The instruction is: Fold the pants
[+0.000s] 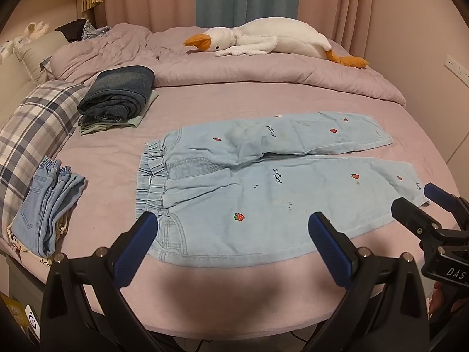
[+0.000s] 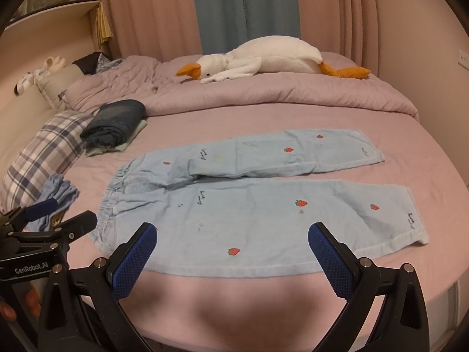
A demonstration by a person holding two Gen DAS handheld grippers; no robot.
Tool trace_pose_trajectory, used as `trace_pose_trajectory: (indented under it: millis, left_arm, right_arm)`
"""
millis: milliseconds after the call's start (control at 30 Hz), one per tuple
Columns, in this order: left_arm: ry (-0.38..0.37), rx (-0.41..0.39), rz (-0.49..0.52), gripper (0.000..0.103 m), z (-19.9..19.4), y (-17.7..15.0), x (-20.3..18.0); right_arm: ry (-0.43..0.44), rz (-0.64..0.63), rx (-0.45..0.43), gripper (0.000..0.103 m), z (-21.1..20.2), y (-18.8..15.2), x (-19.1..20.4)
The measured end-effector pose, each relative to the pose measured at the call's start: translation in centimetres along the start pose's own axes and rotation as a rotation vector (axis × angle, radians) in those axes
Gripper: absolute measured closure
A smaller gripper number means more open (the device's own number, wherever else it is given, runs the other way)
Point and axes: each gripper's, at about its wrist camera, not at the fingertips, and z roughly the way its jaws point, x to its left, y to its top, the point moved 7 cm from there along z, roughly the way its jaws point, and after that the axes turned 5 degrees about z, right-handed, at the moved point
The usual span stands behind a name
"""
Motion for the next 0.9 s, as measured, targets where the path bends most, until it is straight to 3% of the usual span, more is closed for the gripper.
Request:
trace_pose_trajectory:
  millis: [133, 267, 400, 567, 667, 733, 833, 867, 900]
  left_arm:
    - [-0.007, 0.000, -0.004, 0.000, 0.1, -0.1, 0.2]
    - [-0.097, 0.030, -0.088, 0.000, 1.5, -0.7, 0.9]
    - [-0.184, 0.121, -0.238, 0.000, 4.8, -2.8, 3.2]
    - [-0.204, 0.183, -0.473, 0.000, 7.7, -6.9, 8.4]
    - [-0.217, 0.180, -0.565, 0.001, 8.6, -8.8, 10.4]
    - [-0.236, 0.170, -0.612, 0.001, 8.9, -9.3, 10.9]
    - [-0.275, 0.151, -0.682, 0.002, 9.9, -9.7, 11.0]
    - [-0.304, 0.148, -0.723, 0.002, 10.4, -9.8, 10.9]
    - [-0.312, 0.140, -0.739, 0.004, 10.7, -9.7, 11.0]
  right_arm:
    - [0.000, -0.004, -0.003, 0.001, 0.0, -0.2, -0.1]
    - [-0.013, -0.016, 0.009, 0.001, 0.6, -0.5, 0.0]
    - [-0.060, -0.076, 0.063, 0.001, 3.2, -2.0, 0.0]
    - [-0.163, -0.245, 0.136, 0.001, 6.2, -5.2, -0.1]
    - [-0.131, -0.365, 0.144, 0.001, 7.3, -6.8, 1.6]
    - [-0.028, -0.388, 0.148, 0.001, 6.8, -8.3, 4.1]
    - [0.031, -0.532, 0.114, 0.002, 7.5, -9.9, 6.7]
    - [0.043, -0.564, 0.111, 0.005, 7.6, -10.4, 7.3]
    - [0.053, -0.623, 0.109, 0.014, 8.0, -11.1, 8.0]
